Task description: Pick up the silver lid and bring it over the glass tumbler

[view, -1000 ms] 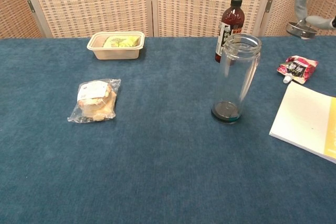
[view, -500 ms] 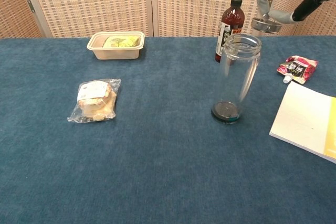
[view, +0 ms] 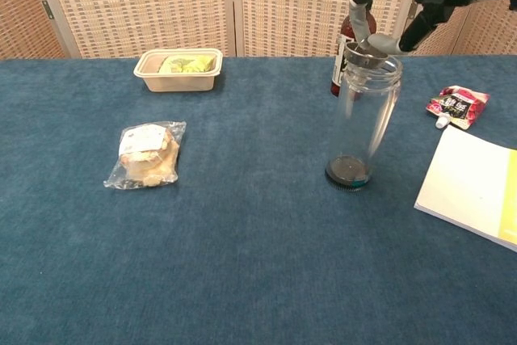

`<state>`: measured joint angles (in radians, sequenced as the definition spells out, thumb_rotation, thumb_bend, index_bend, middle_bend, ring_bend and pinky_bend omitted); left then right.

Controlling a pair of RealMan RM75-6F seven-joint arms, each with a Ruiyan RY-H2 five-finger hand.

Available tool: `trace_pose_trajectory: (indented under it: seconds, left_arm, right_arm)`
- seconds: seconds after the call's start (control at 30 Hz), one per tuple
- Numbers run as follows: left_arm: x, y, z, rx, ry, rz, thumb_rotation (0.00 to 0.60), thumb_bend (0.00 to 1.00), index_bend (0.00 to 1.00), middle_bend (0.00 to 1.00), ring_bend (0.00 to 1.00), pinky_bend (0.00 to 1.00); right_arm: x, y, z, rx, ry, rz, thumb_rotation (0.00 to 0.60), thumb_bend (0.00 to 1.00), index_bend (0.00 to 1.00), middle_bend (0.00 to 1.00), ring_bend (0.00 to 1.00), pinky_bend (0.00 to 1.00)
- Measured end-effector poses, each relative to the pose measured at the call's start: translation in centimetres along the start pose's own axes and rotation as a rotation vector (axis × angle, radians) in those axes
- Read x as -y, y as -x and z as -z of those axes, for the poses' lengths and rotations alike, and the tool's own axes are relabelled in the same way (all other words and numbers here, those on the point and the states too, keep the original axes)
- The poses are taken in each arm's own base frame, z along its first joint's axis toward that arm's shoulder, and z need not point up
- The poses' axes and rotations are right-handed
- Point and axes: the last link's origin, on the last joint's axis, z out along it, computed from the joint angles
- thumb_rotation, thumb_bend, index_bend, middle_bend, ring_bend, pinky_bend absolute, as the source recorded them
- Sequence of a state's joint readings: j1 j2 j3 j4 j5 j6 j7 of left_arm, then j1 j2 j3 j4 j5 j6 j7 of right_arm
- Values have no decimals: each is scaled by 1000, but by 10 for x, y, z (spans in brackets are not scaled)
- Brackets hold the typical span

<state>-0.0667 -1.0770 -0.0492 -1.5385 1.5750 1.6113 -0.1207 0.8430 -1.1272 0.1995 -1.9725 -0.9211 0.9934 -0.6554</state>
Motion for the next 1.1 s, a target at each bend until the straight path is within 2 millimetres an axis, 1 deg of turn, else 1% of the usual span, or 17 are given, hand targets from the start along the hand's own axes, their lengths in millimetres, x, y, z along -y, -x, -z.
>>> trace_pose_trajectory:
  seconds: [0.27, 0.53, 0.63, 0.67, 0.73, 0.77, 0.8, 0.83, 0.87, 0.9, 0.97, 1.1]
  left_arm:
    - [0, 2, -2, 5, -6, -12, 600, 353, 0, 52, 0, 49]
    - [0, 2, -2, 3, -10, -17, 600, 353, 0, 52, 0, 49]
    - [1, 3, -3, 3, -11, -18, 600, 353, 0, 52, 0, 49]
    - [1, 2, -3, 3, -12, -17, 600, 353, 0, 52, 0, 49]
    - [1, 2, -3, 2, -12, -15, 600, 353, 0, 52, 0, 49]
    - [2, 2, -3, 1, -13, -13, 600, 353, 0, 52, 0, 49]
    - [2, 2, -3, 1, -13, -12, 600, 353, 0, 52, 0, 49]
    - [2, 2, -3, 1, -13, -11, 600, 354, 0, 52, 0, 49]
    - [2, 1, -3, 0, -14, -9, 600, 354, 0, 52, 0, 49]
    - [2, 1, -3, -1, -14, -9, 600, 354, 0, 52, 0, 49]
    - [2, 1, -3, 0, -13, -8, 600, 354, 0, 52, 0, 49]
    - [2, 2, -4, 2, -14, -18, 600, 354, 0, 52, 0, 49]
  right_arm:
    - [-8, 0, 3, -1, 16, -4, 600, 576, 577, 42, 0, 0]
    - [-15, 7, 4, 16, 24, -4, 600, 577, 577, 42, 0, 0]
    - [-15, 9, 3, 25, 20, -2, 600, 547, 567, 34, 0, 0]
    - [-15, 9, 3, 28, 20, -2, 600, 516, 529, 23, 0, 0]
    - [-15, 8, 4, 33, 20, 0, 600, 467, 398, 4, 0, 0]
    - [-16, 7, 4, 36, 21, 3, 600, 463, 384, 4, 0, 0]
    - [-16, 6, 5, 42, 24, 9, 600, 435, 294, 0, 0, 0]
    - [-17, 6, 6, 47, 27, 13, 600, 422, 248, 0, 0, 0]
    - [-17, 5, 7, 53, 31, 17, 600, 403, 174, 0, 0, 0]
    - [-18, 4, 8, 63, 39, 24, 600, 397, 133, 0, 0, 0]
    - [-20, 3, 10, 79, 54, 35, 600, 395, 100, 0, 0, 0]
    - [-21, -5, 18, 92, 84, 38, 600, 387, 86, 0, 0, 0]
